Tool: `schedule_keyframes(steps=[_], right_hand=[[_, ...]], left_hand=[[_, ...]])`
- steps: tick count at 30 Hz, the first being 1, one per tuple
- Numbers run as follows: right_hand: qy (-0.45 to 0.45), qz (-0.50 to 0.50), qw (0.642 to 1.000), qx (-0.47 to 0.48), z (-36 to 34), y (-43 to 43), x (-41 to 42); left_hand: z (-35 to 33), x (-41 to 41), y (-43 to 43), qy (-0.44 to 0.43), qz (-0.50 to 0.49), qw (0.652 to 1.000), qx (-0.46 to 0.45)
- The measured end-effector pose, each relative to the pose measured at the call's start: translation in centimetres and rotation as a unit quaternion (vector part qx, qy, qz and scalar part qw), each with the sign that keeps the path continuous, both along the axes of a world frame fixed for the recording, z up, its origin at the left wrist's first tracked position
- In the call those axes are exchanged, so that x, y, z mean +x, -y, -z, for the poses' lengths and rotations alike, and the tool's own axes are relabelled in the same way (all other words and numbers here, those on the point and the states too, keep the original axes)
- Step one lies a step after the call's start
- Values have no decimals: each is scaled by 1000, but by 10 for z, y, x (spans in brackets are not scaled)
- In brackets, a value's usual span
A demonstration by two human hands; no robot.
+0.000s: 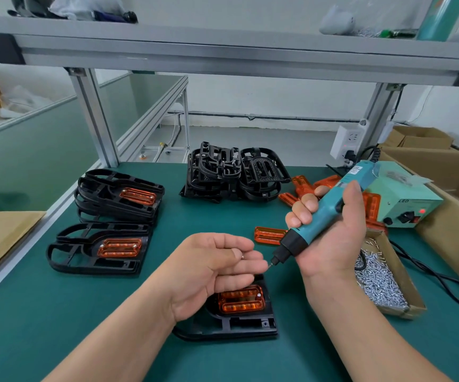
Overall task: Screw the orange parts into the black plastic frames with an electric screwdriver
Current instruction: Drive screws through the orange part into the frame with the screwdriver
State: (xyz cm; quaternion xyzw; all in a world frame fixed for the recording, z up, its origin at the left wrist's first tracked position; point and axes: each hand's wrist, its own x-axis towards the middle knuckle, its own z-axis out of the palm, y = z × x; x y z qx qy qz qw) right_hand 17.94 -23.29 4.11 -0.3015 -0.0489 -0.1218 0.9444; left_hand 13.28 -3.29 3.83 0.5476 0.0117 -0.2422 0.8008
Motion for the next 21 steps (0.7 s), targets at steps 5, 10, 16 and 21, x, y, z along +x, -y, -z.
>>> schedule_keyframes(steps=[5,10,16,21], right_hand=[[9,7,1000,11,-3,4,0],[18,8,1000,23,-6,6,-1],[23,7,999,39,-7,6,0],[21,7,999,39,-9,6,-2]], left_hand=[[-1,-2,5,52,-21,997,62],[5,-4,10,96,-15,988,119],[5,-6,13,97,-1,986,134],[3,-8,13,76,11,993,90]])
